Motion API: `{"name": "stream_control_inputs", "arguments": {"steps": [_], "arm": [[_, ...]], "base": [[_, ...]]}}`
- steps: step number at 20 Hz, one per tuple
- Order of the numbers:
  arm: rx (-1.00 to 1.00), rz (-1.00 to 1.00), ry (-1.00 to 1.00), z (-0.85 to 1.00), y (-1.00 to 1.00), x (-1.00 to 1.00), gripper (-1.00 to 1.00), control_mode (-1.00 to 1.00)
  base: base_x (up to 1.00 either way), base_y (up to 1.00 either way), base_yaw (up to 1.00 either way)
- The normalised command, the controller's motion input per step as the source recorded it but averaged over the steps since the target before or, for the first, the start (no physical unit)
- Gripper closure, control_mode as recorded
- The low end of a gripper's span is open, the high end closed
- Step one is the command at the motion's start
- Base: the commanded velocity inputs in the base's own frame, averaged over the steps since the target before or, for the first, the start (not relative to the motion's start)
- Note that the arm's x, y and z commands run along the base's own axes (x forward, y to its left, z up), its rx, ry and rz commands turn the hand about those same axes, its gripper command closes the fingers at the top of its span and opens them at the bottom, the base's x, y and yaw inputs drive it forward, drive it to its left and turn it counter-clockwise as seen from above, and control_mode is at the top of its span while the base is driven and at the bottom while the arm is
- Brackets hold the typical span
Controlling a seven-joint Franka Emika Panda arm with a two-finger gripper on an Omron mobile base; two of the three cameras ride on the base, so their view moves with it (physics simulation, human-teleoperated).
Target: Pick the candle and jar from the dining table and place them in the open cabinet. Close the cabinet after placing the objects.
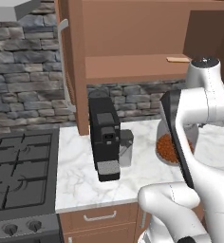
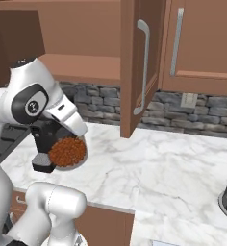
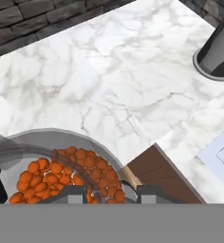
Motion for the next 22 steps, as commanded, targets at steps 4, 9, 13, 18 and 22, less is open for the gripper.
{"name": "stream_control_inputs", "arguments": {"steps": [4, 9, 13, 18, 22], "arm": [[0.00, 0.00, 0.07, 0.00, 0.00, 0.19, 1.00, -1.00], [0.00, 0.00, 0.00, 0.14, 0.00, 0.03, 1.00, -1.00], [0.00, 0.00, 0.01, 0.30, 0.00, 0.00, 1.00, -1.00], [0.00, 0.05, -0.04, 0.45, -0.02, 0.00, 1.00, -1.00], [0.00, 0.11, -0.10, 0.43, -0.07, -0.15, 1.00, -1.00]], "base": [[0.00, 0.00, 0.00], [0.00, 0.00, 0.00], [0.00, 0.00, 0.00], [0.00, 0.00, 0.00], [0.00, 0.00, 0.00]]}}
